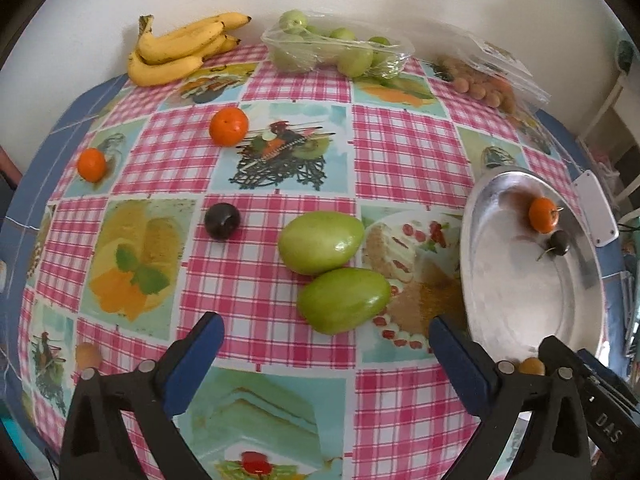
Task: Organize fruits
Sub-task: 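Withdraw both tools from the bowl back over the table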
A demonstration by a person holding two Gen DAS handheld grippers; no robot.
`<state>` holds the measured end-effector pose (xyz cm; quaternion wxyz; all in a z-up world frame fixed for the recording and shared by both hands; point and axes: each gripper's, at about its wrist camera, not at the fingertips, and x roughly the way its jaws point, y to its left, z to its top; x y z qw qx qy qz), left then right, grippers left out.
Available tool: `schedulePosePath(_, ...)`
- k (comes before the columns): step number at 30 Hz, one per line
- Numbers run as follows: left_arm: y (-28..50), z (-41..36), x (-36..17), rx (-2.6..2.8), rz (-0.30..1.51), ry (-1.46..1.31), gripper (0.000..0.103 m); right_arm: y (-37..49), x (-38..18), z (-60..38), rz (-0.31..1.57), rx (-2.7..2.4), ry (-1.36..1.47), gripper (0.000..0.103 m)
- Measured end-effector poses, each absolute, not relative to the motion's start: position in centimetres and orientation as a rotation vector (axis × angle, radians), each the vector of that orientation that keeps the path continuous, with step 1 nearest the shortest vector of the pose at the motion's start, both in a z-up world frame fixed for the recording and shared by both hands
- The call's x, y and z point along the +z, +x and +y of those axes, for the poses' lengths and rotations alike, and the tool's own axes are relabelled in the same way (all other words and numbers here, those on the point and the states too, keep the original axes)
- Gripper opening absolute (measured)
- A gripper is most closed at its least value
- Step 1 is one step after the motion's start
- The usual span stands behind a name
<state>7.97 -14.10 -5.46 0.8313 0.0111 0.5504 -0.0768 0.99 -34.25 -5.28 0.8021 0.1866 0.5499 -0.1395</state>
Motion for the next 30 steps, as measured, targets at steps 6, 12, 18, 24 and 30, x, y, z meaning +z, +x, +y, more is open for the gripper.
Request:
schedulePosePath(6, 8.2, -13.7, -5.6, -0.137, 1.161, 0.031, 0.103, 1.2, -5.3, -33.8, 1.181, -0.286, 0.37, 0.083)
schedulePosePath(12, 8.3, -13.3, -5.5, -0.112, 1.149, 0.032, 0.103, 1.4, -5.4, -33.6, 1.175, -0.28, 0.357, 0.09)
schedulePosePath(18, 8.4, -13.0, -5.8, -0.094, 1.158, 0.039, 0.103, 1.4, -5.4, -33.5, 1.169, -0.277, 0.336, 0.1)
schedulePosePath(24, 8.4, -12.9, -6.0, -0.092, 1.163, 0.04, 0.103, 1.5, -5.4, -33.4, 1.166, -0.271, 0.331, 0.101)
schedulePosePath(30, 8.3, -12.7, -5.9, -0.099, 1.164, 0.042, 0.103, 1.5, -5.4, -33.4, 1.167, -0.271, 0.331, 0.101)
